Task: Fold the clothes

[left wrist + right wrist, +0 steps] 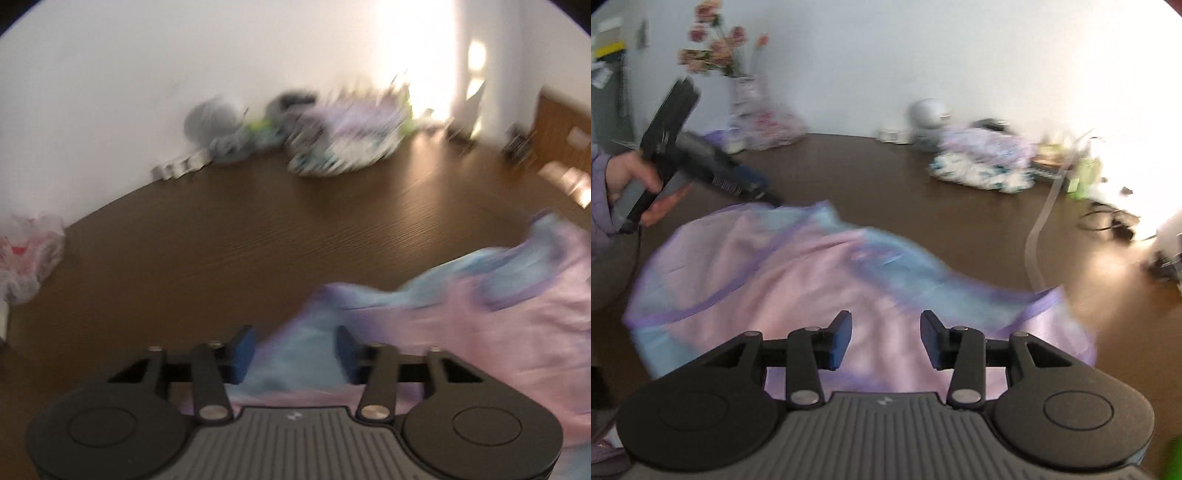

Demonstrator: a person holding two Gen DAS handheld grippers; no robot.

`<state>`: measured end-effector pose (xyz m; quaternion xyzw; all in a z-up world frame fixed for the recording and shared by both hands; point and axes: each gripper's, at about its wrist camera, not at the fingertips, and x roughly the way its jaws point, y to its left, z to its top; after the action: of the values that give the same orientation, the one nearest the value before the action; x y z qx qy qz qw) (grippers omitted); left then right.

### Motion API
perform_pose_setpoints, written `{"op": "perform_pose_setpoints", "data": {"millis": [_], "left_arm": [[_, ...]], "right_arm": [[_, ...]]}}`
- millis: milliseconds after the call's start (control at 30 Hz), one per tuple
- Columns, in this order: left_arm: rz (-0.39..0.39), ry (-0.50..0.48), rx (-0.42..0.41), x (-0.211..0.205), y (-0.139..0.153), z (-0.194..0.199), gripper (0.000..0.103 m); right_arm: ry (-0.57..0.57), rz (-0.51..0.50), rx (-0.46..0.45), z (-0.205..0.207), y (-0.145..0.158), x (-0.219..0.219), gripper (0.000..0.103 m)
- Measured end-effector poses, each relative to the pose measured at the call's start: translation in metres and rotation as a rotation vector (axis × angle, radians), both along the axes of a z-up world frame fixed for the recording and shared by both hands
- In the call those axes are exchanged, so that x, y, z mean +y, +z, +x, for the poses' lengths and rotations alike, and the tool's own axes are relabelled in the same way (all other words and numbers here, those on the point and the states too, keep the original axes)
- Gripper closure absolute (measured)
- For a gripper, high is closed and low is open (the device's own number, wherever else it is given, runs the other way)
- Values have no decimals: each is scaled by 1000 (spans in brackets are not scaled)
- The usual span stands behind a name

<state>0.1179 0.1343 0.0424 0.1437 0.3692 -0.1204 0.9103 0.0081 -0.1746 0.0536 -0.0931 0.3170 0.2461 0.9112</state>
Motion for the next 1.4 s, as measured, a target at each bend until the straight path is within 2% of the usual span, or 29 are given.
{"op": "perform_pose_setpoints", "data": {"millis": [33,67,100,167,267,333,367,400,467,500,567,633,733,767,800,867,933,1000,1067,1133,1233,1300,1333,1367,1400], "left_arm": [[1,5,-3,4,-7,7,60],[-39,-6,-2,9,-11,8,60],[-79,-17,0,13,-16,9,58],[-150,-39,0,21,-25,11,58],[-161,-67,-29,21,-33,5,58],[-174,-34,-33,25,-32,3,67],[-163,6,-47,27,-32,1,75],[-150,43,-64,30,-33,-2,78],[-147,96,-103,37,-35,-12,82],[-149,121,-121,40,-37,-16,83],[-176,175,-131,47,-37,-20,84],[-195,216,-129,53,-36,-22,81],[-179,221,-131,51,-35,-22,79],[-156,231,-131,49,-33,-23,71],[-133,241,-131,47,-31,-24,67],[-105,263,-129,43,-22,-29,67],[-148,251,-132,41,-5,-42,63],[-256,195,-106,36,12,-58,47],[-356,128,-41,25,16,-70,46],[-366,97,-10,8,8,-77,46],[-381,51,37,-18,-4,-86,51],[-391,29,64,-33,-12,-92,66],[-394,50,62,-33,-16,-93,72],[-397,71,59,-34,-20,-95,85],[-400,92,57,-34,-24,-97,89]], "right_arm": [[-14,-28,1,12,1,-2,56],[-25,-67,5,25,1,1,47],[-35,-104,9,37,0,4,44],[-28,-129,10,61,-8,17,44],[-17,-162,44,90,-24,36,47],[-28,-138,48,96,-29,38,57],[-33,-126,49,98,-32,39,64],[-39,-114,51,101,-34,39,81],[-50,-90,55,106,-39,41,99],[-59,-76,57,109,-41,41,101],[-158,-16,58,116,-44,27,101],[-234,36,55,120,-46,15,99],[-246,58,45,118,-41,9,86],[-222,65,43,110,-35,7,75],[-198,73,42,102,-30,5,62],[-150,88,38,87,-18,2,57],[-102,103,34,71,-7,-2,57],[-54,103,53,59,-6,-2,57],[-8,91,90,51,-15,1,57],[-21,78,115,51,-27,4,57],[-11,109,116,56,-37,6,58],[-36,121,79,57,-39,7,58],[-61,125,57,57,-40,6,58],[-65,139,64,58,-41,3,57],[-68,150,72,58,-41,1,60]]}}
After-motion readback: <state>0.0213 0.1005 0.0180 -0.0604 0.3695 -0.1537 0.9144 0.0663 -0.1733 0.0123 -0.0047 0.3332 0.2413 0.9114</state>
